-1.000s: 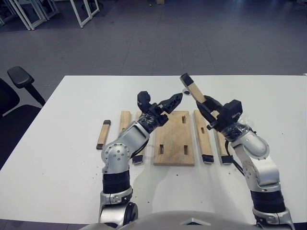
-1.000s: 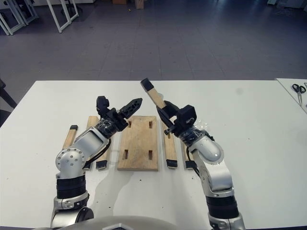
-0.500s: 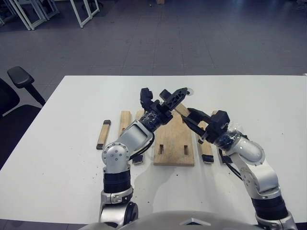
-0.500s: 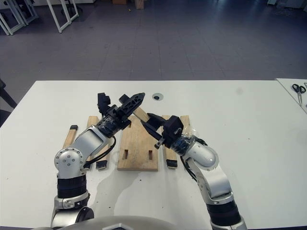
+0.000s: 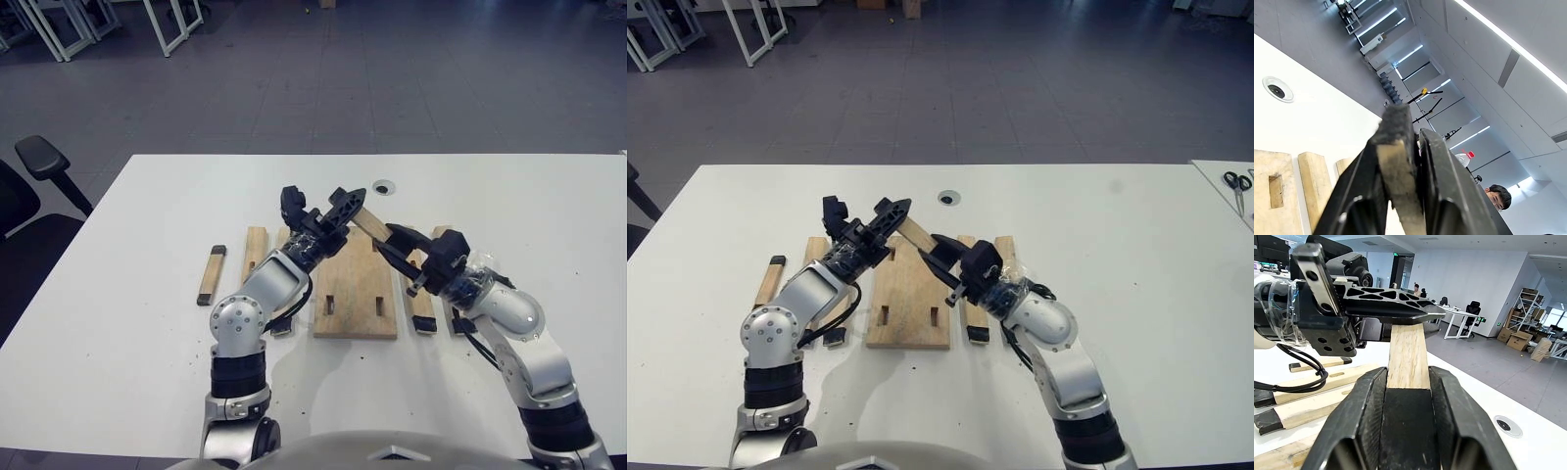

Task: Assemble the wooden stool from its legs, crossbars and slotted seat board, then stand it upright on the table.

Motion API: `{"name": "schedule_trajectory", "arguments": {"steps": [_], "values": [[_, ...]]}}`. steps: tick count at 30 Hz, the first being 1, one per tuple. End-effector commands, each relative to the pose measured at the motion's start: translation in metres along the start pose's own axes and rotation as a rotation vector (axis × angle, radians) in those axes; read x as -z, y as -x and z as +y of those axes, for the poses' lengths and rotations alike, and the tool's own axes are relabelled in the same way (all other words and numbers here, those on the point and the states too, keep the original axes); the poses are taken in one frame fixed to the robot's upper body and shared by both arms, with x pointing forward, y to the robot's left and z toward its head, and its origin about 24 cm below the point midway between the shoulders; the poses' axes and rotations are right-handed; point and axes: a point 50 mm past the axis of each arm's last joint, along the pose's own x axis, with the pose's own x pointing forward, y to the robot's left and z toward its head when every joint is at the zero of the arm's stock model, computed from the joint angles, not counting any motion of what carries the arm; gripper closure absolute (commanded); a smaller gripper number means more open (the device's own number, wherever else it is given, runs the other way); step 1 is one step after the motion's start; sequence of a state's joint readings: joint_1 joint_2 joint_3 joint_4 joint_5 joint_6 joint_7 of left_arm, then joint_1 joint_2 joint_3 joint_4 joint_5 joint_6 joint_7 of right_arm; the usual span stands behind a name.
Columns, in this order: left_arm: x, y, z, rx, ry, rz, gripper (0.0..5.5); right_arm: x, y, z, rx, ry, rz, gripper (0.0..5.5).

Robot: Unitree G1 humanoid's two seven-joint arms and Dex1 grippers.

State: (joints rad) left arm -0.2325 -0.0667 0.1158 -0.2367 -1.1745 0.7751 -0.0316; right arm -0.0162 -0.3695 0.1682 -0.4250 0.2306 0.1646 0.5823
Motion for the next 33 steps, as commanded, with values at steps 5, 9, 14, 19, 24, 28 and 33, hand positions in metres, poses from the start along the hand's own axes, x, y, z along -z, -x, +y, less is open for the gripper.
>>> {"name": "schedule_trajectory", "arguments": {"steps": [5, 9, 14, 19, 24, 28, 33], "values": [[0.006, 0.005, 0.017, -0.089, 0.042, 0.035, 5.05, 0.002, 0.003, -0.001, 0.005, 0.031, 0.008, 4.22], [-0.001, 0.005, 0.02, -0.11, 0.063, 0.004, 5.06, 0.003, 0.003, 0.001, -0.012, 0.026, 0.022, 3.54], [-0.039, 0.029, 0.02, -0.179, 0.025, -0.231, 5.06, 0.006, 0.008, 0.001, 0.02, -0.03, 0.05, 2.83], [-0.076, 0.09, 0.031, -0.537, -0.561, -0.394, 5.06, 0.012, 0.012, -0.013, 0.193, -0.146, 0.063, 2.83], [-0.077, 0.122, 0.047, -0.694, -0.662, -0.479, 5.06, 0.017, 0.013, -0.011, 0.217, -0.15, 0.095, 2.83], [-0.073, 0.124, 0.057, -0.719, -0.623, -0.503, 5.06, 0.019, 0.013, -0.012, 0.216, -0.162, 0.107, 2.83], [-0.066, 0.127, 0.067, -0.736, -0.615, -0.482, 5.06, 0.019, 0.013, -0.016, 0.215, -0.163, 0.11, 2.83]]}}
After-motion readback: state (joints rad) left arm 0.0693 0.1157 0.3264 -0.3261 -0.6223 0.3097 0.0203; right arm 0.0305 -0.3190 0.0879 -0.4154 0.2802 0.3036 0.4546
